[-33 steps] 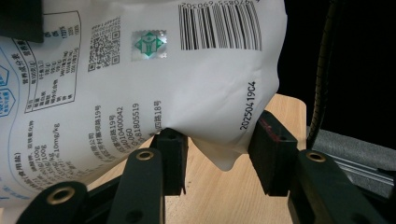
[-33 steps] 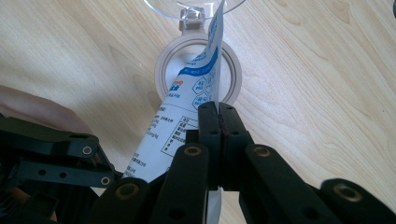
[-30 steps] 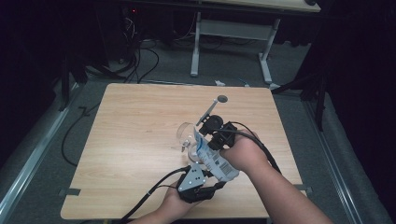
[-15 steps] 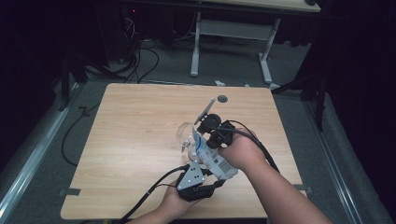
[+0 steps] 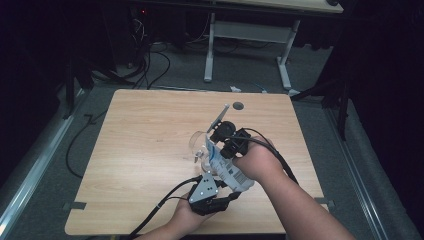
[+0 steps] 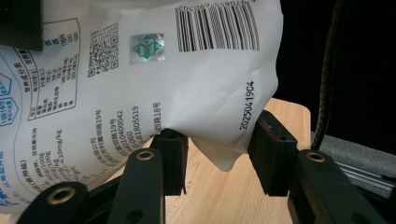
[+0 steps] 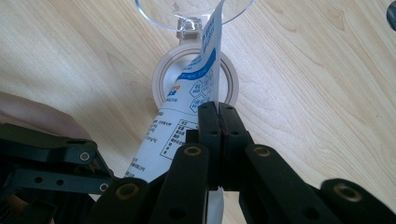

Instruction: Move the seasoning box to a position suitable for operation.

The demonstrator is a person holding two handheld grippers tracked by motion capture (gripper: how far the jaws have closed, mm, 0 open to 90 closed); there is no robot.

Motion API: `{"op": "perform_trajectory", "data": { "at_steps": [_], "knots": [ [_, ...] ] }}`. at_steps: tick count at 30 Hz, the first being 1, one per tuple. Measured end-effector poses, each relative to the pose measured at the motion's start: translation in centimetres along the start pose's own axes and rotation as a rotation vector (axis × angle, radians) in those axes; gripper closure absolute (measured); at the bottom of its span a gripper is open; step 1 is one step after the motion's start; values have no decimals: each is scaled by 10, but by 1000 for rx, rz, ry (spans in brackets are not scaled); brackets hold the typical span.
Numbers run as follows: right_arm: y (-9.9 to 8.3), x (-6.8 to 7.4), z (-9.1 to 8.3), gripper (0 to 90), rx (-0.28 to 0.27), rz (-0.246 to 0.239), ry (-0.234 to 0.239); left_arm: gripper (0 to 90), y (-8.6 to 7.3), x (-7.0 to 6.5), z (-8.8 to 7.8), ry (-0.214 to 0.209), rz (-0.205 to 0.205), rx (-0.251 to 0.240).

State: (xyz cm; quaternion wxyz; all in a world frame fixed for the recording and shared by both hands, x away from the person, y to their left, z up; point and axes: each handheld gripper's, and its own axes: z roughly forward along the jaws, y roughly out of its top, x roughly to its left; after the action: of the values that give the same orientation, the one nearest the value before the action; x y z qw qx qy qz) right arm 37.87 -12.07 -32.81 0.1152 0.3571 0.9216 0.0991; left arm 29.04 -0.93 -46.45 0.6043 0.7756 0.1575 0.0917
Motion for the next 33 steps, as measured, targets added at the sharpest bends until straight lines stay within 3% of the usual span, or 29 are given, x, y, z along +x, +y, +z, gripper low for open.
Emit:
{"op": "perform_trajectory", "data": {
  "at_steps": [9,33],
  "knots": [
    [3,1,3,900,6,-13,-2,599,1,1,-1,3,-1,-4],
    [-2,-3,1,900,-11,9,0,605,-1,1,-1,0,6,-1]
  ]
}}
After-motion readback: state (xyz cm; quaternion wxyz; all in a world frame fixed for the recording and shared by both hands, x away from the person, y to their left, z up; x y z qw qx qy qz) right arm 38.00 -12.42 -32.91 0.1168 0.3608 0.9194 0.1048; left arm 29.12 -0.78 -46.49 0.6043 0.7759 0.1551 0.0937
